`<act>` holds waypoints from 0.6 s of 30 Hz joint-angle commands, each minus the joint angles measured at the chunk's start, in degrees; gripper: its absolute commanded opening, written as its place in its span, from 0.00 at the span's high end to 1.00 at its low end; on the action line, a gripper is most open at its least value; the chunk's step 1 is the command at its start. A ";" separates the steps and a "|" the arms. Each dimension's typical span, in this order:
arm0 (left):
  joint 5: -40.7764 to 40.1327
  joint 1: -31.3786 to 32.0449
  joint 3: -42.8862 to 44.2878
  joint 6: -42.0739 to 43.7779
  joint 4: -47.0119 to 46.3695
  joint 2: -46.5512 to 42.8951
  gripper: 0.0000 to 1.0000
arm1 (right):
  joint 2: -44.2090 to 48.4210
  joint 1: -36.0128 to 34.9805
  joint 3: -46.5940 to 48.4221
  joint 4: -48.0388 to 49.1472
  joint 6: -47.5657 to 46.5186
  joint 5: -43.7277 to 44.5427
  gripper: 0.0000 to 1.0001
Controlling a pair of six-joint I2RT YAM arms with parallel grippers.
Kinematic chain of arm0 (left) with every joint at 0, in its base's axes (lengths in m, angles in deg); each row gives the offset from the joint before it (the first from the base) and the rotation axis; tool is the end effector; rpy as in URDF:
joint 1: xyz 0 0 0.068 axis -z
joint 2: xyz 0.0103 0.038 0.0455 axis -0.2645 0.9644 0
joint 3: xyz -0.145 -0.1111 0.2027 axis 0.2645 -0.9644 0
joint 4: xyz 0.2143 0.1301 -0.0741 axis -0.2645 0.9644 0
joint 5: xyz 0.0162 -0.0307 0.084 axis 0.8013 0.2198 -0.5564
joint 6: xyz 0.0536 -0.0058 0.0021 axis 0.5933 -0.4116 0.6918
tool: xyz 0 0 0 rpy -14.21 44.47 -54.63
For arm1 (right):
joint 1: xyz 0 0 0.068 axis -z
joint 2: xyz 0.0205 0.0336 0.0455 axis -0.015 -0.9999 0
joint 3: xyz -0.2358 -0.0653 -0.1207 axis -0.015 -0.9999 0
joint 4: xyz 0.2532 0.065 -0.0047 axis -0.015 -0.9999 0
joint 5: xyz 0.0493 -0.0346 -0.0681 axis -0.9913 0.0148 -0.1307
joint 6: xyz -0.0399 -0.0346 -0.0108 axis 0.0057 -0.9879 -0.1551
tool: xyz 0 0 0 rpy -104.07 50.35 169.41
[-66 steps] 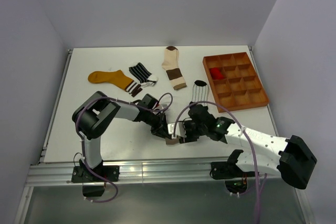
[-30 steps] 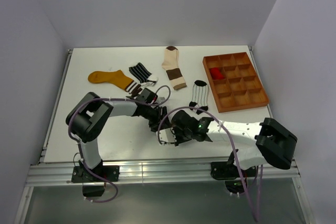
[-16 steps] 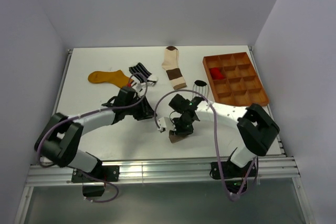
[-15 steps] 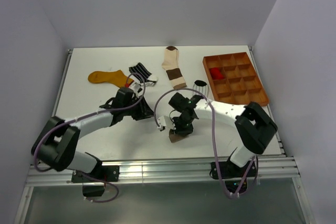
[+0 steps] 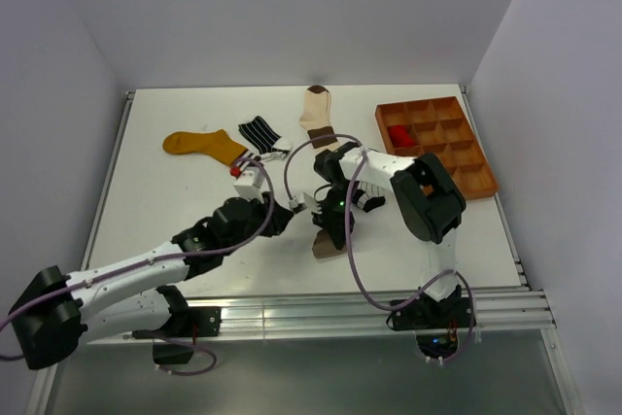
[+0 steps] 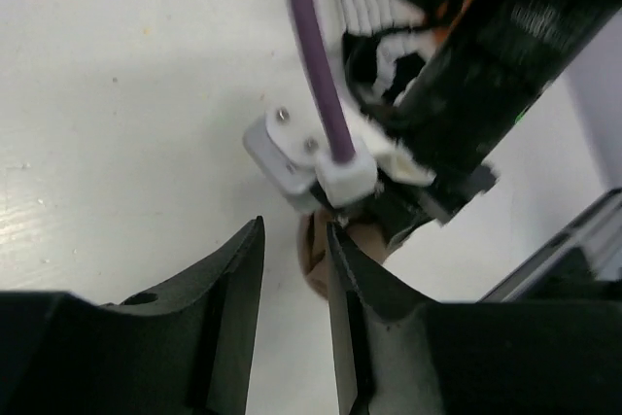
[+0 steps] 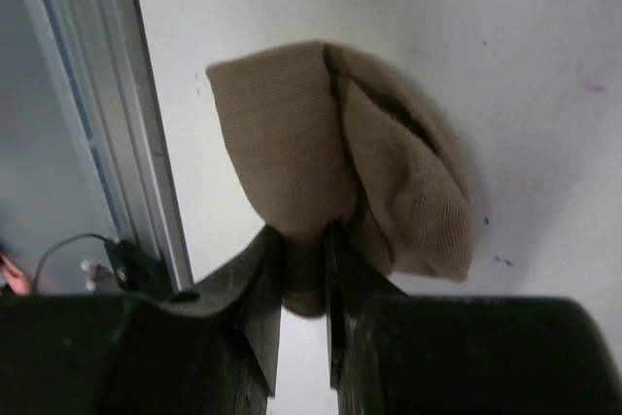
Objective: Roll the socks
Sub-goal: Roll the sock at the center of the board.
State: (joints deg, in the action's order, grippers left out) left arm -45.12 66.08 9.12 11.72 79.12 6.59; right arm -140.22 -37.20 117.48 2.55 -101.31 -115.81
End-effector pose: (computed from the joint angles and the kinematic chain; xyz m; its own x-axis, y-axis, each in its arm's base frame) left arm 0.1455 -0.1669 0.2329 -0.5922 -0.3100 -0.7438 0.3294 0.7493 -0.5745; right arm 0.2548 0.2127 0.1539 -0.0938 -0.9307 -0.3535 -0.8703 -0.0958 0.4831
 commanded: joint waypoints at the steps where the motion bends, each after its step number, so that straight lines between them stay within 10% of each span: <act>1: -8.72 7.34 3.30 7.52 -1.33 5.31 0.62 | -4.57 1.18 1.11 -0.02 -2.23 3.52 0.87; 18: 9.19 11.93 19.04 19.85 -4.67 33.44 0.51 | -9.50 4.61 3.57 -3.01 -3.37 0.00 0.86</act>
State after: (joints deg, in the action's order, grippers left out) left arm -40.99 77.68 25.53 28.64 77.33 38.02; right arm -146.62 -32.69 120.91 -4.27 -101.97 -121.36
